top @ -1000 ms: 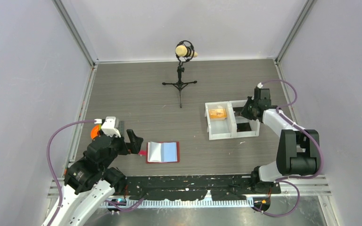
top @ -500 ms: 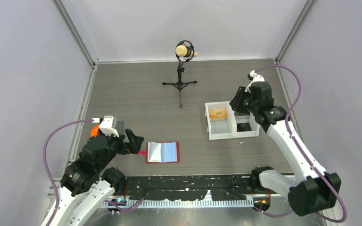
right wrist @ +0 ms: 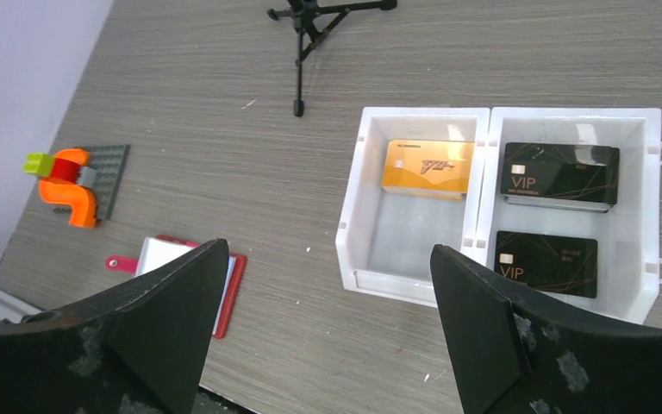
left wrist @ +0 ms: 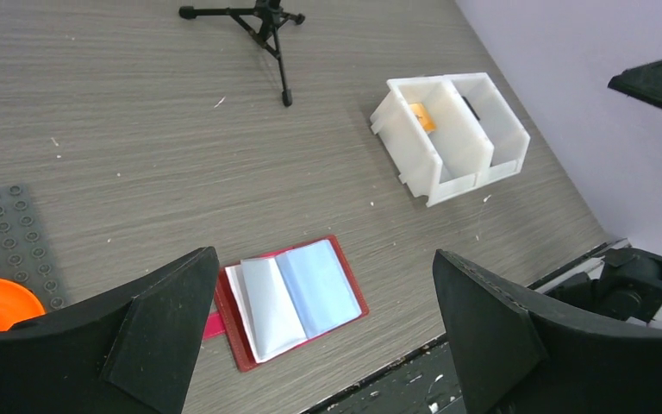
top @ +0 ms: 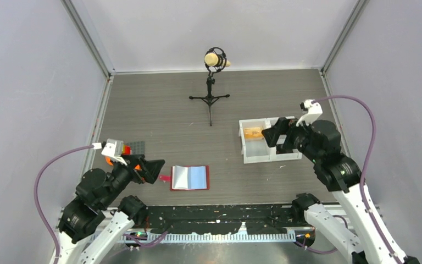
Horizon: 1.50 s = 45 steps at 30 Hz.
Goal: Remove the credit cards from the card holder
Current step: Reset both arms
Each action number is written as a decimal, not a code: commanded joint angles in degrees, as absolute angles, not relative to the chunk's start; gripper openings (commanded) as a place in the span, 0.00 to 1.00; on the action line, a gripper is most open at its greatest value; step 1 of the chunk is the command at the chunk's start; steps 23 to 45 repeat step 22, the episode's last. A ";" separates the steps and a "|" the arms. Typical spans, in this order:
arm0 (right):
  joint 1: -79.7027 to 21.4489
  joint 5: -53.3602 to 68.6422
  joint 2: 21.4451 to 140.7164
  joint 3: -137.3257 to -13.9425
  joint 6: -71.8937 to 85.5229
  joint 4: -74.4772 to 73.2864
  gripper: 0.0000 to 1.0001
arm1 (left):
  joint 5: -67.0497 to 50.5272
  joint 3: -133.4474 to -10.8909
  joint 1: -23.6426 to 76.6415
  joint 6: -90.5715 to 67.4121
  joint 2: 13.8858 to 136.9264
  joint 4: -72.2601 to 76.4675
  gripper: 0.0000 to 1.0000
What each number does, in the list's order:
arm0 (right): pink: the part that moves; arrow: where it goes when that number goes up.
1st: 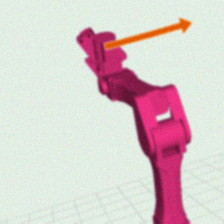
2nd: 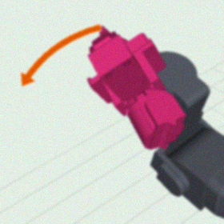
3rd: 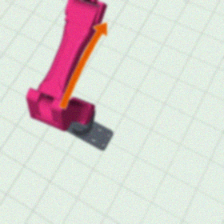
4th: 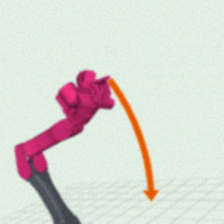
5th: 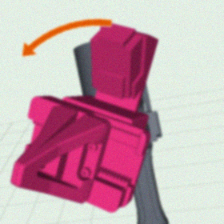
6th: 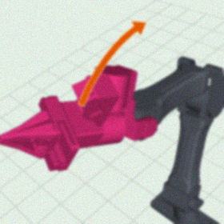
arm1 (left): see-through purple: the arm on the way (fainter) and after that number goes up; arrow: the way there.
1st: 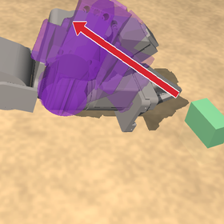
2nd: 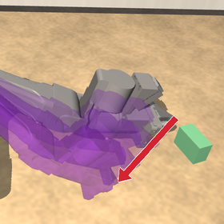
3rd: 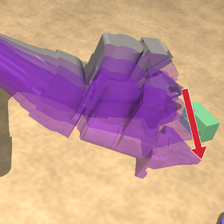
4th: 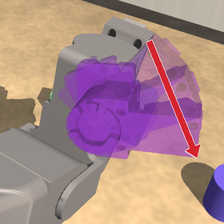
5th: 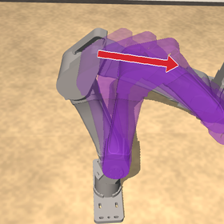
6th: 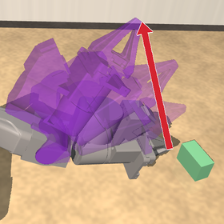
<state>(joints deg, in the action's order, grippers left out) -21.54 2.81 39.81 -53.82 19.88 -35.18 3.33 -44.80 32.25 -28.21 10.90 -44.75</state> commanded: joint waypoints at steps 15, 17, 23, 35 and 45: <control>-21.81 11.20 26.42 -47.07 24.48 -28.63 0.95 | 2.92 -44.65 32.43 -29.63 6.12 -42.42 1.00; -21.80 11.20 26.04 -46.71 24.81 -28.20 0.96 | 3.04 -44.50 32.43 -29.61 5.91 -42.54 1.00; -21.80 10.92 25.50 -46.16 24.88 -27.98 0.95 | 2.97 -44.03 32.43 -29.66 5.61 -42.45 1.00; -21.80 10.92 25.50 -46.16 24.88 -27.98 0.95 | 2.97 -44.03 32.43 -29.66 5.61 -42.45 1.00; -21.80 10.92 25.50 -46.16 24.88 -27.98 0.95 | 2.97 -44.03 32.43 -29.66 5.61 -42.45 1.00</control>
